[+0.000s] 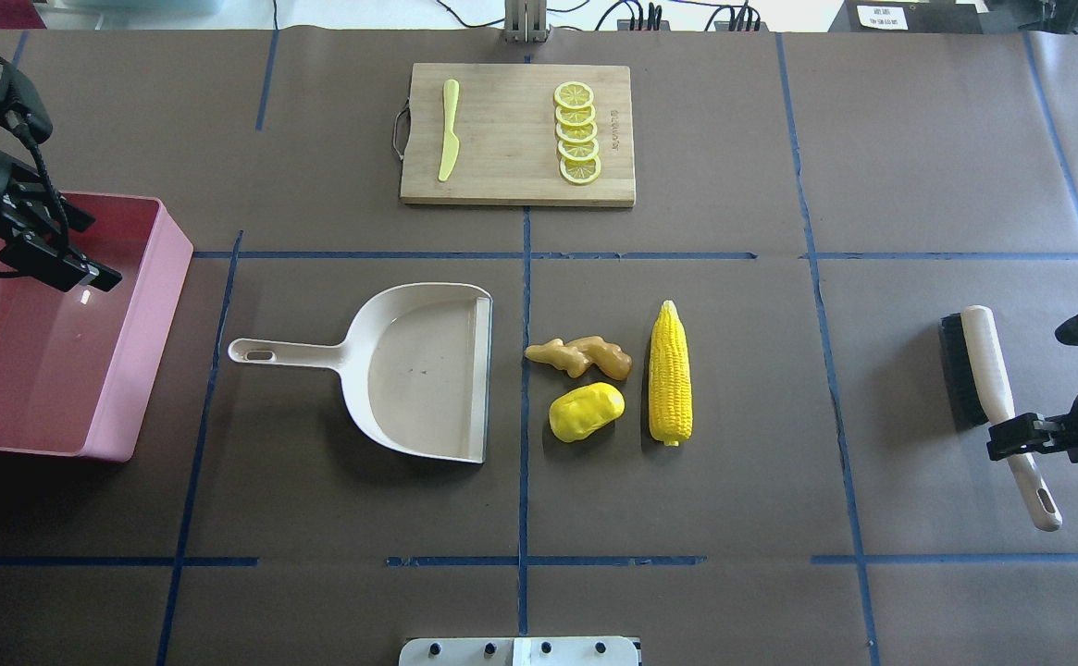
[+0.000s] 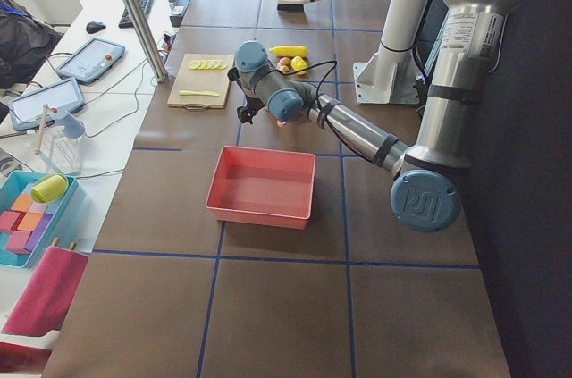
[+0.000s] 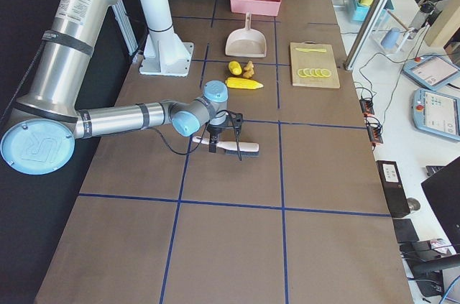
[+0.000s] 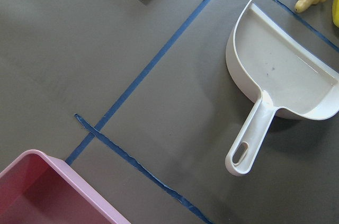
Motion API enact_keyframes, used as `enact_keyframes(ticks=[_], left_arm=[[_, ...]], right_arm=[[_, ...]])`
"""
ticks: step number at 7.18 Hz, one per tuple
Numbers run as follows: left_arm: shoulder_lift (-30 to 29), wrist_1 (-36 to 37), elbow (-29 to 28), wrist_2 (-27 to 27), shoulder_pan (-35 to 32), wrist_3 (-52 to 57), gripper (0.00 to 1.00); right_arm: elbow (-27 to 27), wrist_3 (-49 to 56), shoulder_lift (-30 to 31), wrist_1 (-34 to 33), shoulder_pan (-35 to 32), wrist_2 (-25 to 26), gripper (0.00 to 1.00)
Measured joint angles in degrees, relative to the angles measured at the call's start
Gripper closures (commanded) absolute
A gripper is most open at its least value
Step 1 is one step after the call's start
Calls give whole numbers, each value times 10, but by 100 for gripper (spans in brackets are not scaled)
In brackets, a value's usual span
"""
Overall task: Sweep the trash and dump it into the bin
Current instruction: 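Grasp the white dustpan handle with the left gripper while the right grasps the brush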
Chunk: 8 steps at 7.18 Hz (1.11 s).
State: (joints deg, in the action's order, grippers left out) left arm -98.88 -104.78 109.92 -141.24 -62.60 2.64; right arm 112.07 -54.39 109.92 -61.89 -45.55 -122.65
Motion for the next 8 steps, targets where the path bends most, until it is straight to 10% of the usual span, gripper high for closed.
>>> enact_keyframes(ticks=[3, 6, 8], left_arm=[[3, -1, -2, 0, 0, 17, 0], [5, -3, -5, 1, 0, 22, 0], [5, -3, -6, 1, 0, 22, 0]], right_arm=[[-6, 0, -14, -2, 15, -5, 42], [-19, 1, -20, -3, 17, -5, 53], [-24, 1, -20, -2, 17, -5, 99]])
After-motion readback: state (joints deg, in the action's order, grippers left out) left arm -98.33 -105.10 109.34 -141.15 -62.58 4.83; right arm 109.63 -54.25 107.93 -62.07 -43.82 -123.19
